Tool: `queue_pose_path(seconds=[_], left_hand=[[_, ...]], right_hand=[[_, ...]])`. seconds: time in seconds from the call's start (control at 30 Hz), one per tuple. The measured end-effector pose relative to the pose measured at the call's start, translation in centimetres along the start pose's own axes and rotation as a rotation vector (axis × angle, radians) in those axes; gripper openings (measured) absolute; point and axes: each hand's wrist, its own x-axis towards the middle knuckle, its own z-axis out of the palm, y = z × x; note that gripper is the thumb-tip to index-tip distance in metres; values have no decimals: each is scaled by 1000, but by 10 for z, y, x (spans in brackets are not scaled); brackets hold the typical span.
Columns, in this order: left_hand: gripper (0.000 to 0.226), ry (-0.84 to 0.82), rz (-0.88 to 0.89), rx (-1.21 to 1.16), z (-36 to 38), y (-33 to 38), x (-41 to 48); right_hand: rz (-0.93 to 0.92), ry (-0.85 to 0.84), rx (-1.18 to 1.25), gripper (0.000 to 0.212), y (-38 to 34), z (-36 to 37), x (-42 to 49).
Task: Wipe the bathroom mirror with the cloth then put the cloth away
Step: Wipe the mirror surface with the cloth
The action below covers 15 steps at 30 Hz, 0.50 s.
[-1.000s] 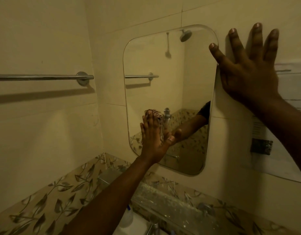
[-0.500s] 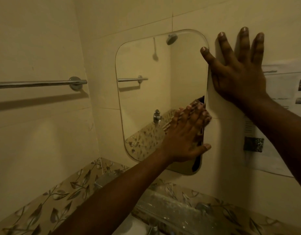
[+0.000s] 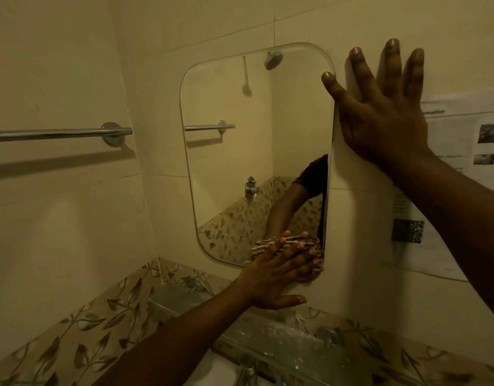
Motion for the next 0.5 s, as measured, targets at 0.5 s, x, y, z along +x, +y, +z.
queue_pose_path(seconds=[0.5], left_hand=[[86,-32,-217,-23,19,-57,-91]], right_hand=[[7,-11,-2,60,0,0,0]])
